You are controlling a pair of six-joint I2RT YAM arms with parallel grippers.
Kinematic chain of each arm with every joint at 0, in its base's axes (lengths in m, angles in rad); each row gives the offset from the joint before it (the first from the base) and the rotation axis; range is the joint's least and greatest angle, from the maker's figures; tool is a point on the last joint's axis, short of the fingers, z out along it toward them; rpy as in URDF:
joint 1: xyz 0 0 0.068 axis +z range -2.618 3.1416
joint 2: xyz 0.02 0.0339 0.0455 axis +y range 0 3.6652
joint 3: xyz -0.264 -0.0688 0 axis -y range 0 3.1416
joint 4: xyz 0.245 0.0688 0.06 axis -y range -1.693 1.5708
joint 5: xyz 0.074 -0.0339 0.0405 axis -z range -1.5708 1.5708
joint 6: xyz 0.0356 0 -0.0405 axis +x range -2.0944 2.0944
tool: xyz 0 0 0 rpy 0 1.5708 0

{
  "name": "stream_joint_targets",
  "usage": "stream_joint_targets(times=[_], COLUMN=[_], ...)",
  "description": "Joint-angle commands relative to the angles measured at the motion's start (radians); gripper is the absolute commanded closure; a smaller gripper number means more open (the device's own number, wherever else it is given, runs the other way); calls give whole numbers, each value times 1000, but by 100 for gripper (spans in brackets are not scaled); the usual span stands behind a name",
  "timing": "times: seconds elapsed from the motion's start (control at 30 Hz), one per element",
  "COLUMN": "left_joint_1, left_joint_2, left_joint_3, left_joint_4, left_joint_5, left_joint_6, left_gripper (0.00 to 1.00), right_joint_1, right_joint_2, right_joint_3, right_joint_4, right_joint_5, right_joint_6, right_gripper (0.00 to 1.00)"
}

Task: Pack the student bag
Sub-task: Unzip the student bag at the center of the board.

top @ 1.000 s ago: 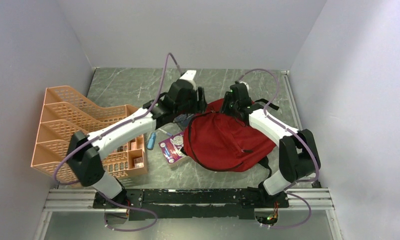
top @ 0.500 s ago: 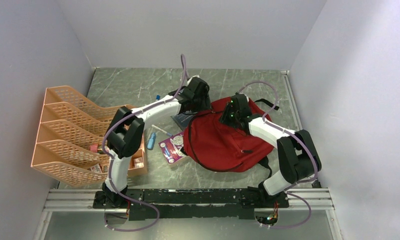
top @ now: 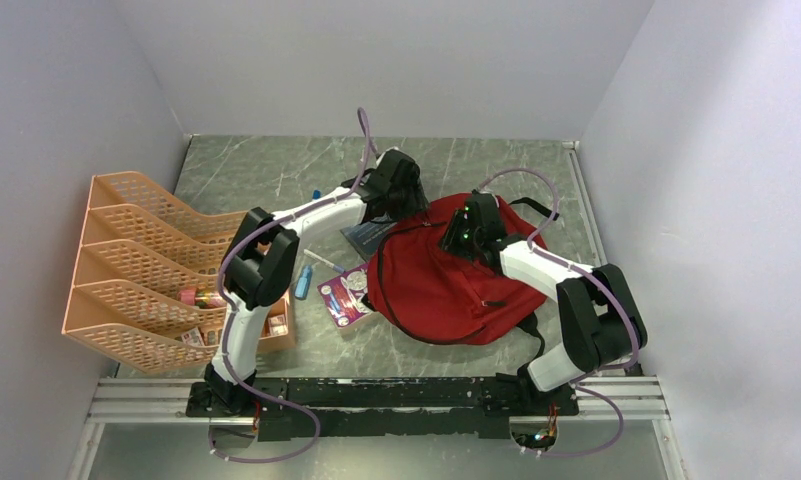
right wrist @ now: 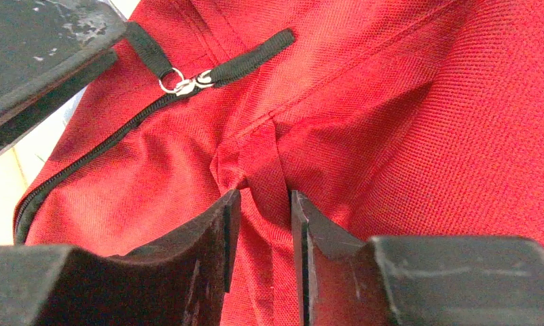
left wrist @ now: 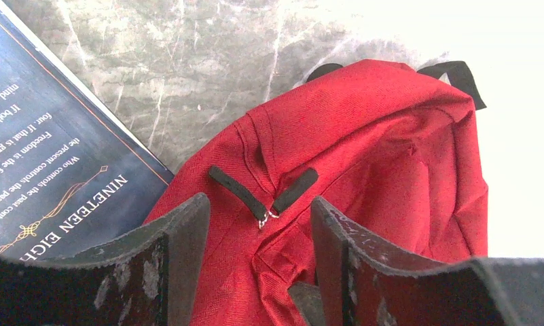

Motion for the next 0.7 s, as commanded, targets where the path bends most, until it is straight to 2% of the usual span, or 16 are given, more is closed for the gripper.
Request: stream_joint_targets(times=[0.0,0.67], left_joint_1=[4,4], left_joint_2=[10,99], left_joint_3=[11,36], left_joint_4=[41,87], left_joint_5=[31,33], left_joint_6=[-36,-61], left_gripper=[39,45], right_joint_1=[-1,-2], right_joint_2=[-8,-40], right_joint_3=[-11,-29], right_joint_4=[19,3], right_joint_5=[-20,-28], right_joint_6=[-2,-19], right_gripper=[63,66])
